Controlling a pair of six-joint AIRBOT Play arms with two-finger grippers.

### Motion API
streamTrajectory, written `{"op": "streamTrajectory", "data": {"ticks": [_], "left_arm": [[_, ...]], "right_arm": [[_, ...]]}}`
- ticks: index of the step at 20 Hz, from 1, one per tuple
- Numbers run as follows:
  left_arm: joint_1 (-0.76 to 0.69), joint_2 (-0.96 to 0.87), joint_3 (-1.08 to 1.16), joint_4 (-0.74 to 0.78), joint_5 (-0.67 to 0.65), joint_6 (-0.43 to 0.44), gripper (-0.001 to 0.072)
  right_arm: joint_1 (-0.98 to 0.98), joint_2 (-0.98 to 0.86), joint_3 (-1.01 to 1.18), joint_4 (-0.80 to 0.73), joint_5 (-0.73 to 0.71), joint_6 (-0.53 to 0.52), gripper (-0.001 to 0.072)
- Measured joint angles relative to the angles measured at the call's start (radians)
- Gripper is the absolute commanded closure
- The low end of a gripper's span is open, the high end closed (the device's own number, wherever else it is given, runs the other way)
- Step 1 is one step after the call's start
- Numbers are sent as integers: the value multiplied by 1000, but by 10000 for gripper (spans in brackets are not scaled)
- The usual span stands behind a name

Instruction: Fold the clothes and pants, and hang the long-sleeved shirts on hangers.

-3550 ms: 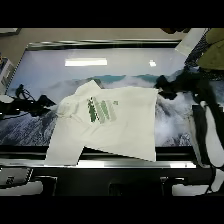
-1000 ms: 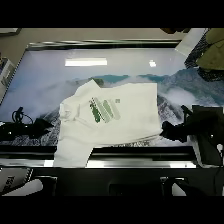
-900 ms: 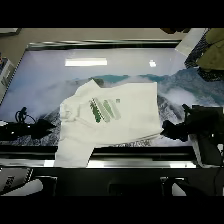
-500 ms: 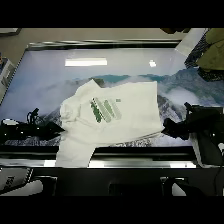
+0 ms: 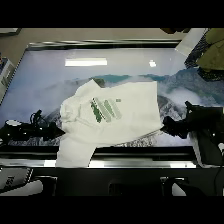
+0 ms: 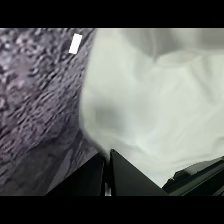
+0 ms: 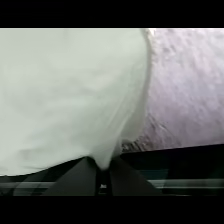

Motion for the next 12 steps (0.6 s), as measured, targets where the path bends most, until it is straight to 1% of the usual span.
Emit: {"op": "streamTrajectory", "data": {"ticks": [3, 6, 9, 12], "left_arm": [[-25, 31, 69, -24, -1, -5, 698], [-50, 85, 206, -34, 14, -40, 699], [-59, 155, 404, -39, 34, -74, 699], [-62, 236, 648, -8, 40, -122, 698]], "right_arm": [[32, 0, 24, 93, 71, -71, 679], [82, 0, 145, 113, 154, -102, 679], [99, 0, 360, 58, 195, -97, 678], [105, 2, 631, -17, 174, -80, 679]]}}
